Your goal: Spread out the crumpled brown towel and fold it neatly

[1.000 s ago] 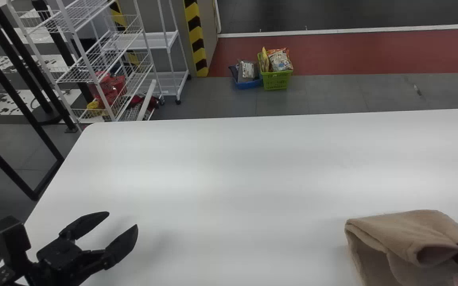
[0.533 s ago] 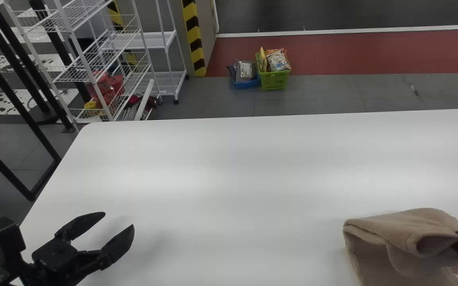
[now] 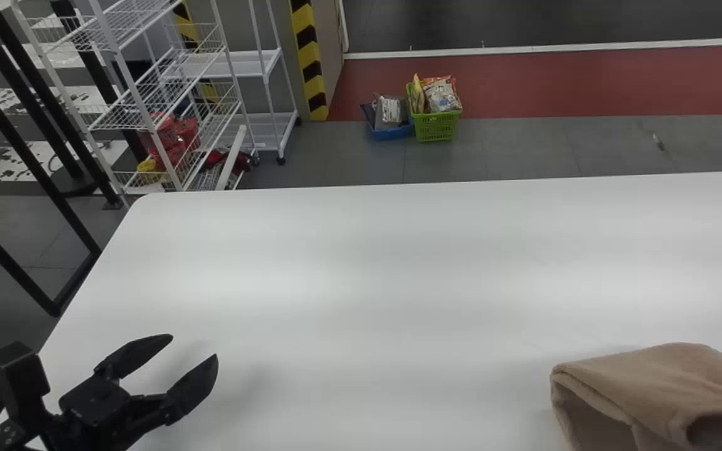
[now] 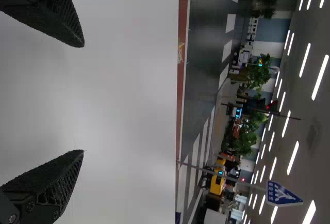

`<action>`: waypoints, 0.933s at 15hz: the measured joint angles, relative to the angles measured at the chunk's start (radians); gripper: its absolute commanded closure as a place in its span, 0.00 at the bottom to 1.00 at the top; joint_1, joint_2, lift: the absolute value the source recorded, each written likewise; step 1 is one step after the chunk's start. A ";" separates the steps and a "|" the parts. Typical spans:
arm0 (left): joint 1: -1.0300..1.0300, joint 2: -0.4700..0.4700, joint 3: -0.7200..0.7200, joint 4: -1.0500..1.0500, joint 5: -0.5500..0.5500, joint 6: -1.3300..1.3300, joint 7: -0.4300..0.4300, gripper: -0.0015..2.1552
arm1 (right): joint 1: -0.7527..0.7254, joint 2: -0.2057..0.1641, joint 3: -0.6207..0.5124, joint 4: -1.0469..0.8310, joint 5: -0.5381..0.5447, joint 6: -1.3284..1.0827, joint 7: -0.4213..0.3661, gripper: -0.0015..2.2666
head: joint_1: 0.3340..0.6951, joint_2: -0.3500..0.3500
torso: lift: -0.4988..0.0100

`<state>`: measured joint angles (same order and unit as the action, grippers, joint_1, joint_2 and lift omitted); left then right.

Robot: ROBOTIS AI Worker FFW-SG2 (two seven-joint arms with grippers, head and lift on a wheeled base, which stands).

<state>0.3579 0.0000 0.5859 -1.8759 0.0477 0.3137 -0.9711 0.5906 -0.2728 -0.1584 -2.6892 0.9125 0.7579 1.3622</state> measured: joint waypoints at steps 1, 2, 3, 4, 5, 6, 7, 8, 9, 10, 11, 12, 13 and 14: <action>-0.001 0.000 0.000 0.004 0.000 -0.002 0.000 0.04 | 0.011 -0.002 -0.010 -0.001 0.002 -0.005 0.000 0.54 | 1.00 0.70 | 0.73; -0.002 0.000 0.000 0.007 0.000 -0.003 0.000 0.04 | 0.021 -0.005 -0.018 -0.001 0.003 -0.010 0.000 0.54 | 1.00 0.69 | 0.73; -0.004 0.000 0.000 0.009 0.000 -0.004 0.000 0.04 | 0.032 -0.007 -0.023 -0.001 0.006 -0.017 0.000 0.54 | 1.00 0.69 | 0.73; -0.005 0.000 0.000 0.011 0.000 -0.005 0.000 0.04 | 0.044 -0.007 -0.024 0.000 0.011 -0.027 0.000 0.54 | 1.00 0.69 | 0.73; -0.005 0.000 0.000 0.012 0.000 -0.007 0.000 0.04 | 0.054 -0.007 -0.024 0.004 0.020 -0.035 0.000 0.54 | 1.00 0.69 | 0.73; -0.006 0.000 0.000 0.013 0.000 -0.009 0.000 0.04 | 0.061 -0.007 -0.022 0.008 0.026 -0.042 0.000 0.54 | 1.00 0.68 | 0.73; -0.006 0.000 0.000 0.014 0.000 -0.010 0.000 0.04 | 0.070 -0.007 -0.020 0.013 0.033 -0.048 0.000 0.54 | 1.00 0.68 | 0.73; -0.007 0.000 0.000 0.015 0.000 -0.011 0.000 0.04 | 0.077 -0.006 -0.016 0.016 0.040 -0.053 0.000 0.54 | 1.00 0.68 | 0.73; -0.007 0.000 0.000 0.015 0.000 -0.013 0.000 0.04 | 0.086 -0.006 -0.011 0.021 0.049 -0.061 0.000 0.54 | 1.00 0.68 | 0.73; -0.007 0.000 0.000 0.016 0.000 -0.013 0.000 0.04 | 0.092 -0.006 -0.006 0.026 0.058 -0.070 0.000 0.54 | 1.00 0.69 | 0.73; -0.007 0.000 0.000 0.016 0.000 -0.014 0.000 0.04 | 0.098 -0.006 -0.002 0.031 0.065 -0.076 0.000 0.54 | 1.00 0.69 | 0.73; -0.007 0.000 0.000 0.017 0.000 -0.014 0.000 0.04 | 0.104 -0.006 0.000 0.034 0.070 -0.079 0.000 0.54 | 1.00 0.69 | 0.73; -0.007 0.000 0.000 0.017 0.000 -0.014 0.000 0.04 | 0.109 -0.005 0.002 0.037 0.073 -0.082 0.000 0.54 | 1.00 0.69 | 0.73; -0.007 0.000 0.000 0.016 0.000 -0.014 -0.001 0.04 | 0.113 -0.005 0.004 0.038 0.074 -0.084 0.000 0.54 | 1.00 0.69 | 0.73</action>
<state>0.3512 0.0000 0.5860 -1.8596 0.0475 0.3000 -0.9721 0.7034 -0.2778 -0.1545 -2.6513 0.9861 0.6737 1.3622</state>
